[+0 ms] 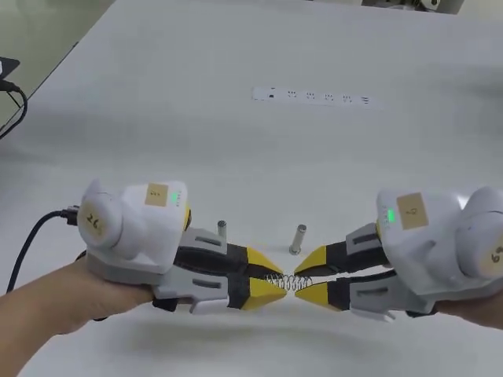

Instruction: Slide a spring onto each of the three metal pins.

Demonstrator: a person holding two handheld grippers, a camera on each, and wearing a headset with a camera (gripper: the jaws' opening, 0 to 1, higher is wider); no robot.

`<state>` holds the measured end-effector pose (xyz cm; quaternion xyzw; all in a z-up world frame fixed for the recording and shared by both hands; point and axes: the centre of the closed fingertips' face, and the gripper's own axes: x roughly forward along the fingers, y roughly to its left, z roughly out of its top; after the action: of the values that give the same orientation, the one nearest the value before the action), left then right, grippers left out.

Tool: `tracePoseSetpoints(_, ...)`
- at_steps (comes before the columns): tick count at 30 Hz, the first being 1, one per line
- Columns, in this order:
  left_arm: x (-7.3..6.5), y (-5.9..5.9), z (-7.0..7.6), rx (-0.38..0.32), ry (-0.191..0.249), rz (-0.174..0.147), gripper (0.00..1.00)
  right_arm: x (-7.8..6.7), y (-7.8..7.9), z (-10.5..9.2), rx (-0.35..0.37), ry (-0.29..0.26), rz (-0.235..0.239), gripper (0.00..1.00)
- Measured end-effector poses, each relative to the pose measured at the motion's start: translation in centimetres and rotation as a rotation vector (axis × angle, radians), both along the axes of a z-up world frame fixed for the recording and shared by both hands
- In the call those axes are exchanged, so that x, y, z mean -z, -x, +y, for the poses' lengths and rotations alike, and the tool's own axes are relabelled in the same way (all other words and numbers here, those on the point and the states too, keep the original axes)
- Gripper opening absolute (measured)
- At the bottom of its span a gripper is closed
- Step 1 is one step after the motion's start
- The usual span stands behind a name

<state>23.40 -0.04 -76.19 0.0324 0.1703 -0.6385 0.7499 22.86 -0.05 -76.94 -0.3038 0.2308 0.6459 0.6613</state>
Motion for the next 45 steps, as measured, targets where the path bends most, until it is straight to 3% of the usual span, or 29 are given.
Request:
tracePoseSetpoints(14, -0.1, 0.5, -0.1, 0.012, 0.001, 0.016, 0.01, 0.4, 0.3, -0.4, -0.037, 0.034, -0.005, 0.08)
tracePoseSetpoints(31, -0.3, 0.4, 0.1, 0.005, 0.014, 0.024, 0.01, -0.1, 0.2, -0.4, -0.03, 0.023, -0.003, 0.06)
tracePoseSetpoints(34, 0.3, 0.1, 0.3, -0.004, -0.004, 0.025, 0.01, -0.8, -0.1, -0.3, -0.007, 0.004, 0.015, 0.06)
tracePoseSetpoints(42, 1.0, 0.2, 0.1, -0.004, -0.03, 0.032, 0.01, -0.9, 0.1, 0.0, -0.006, 0.026, 0.0, 0.05)
tracePoseSetpoints(45, 1.7, 0.5, 0.0, 0.005, -0.059, 0.029, 0.01, -1.1, 0.4, 0.3, -0.016, 0.027, 0.002, 0.05)
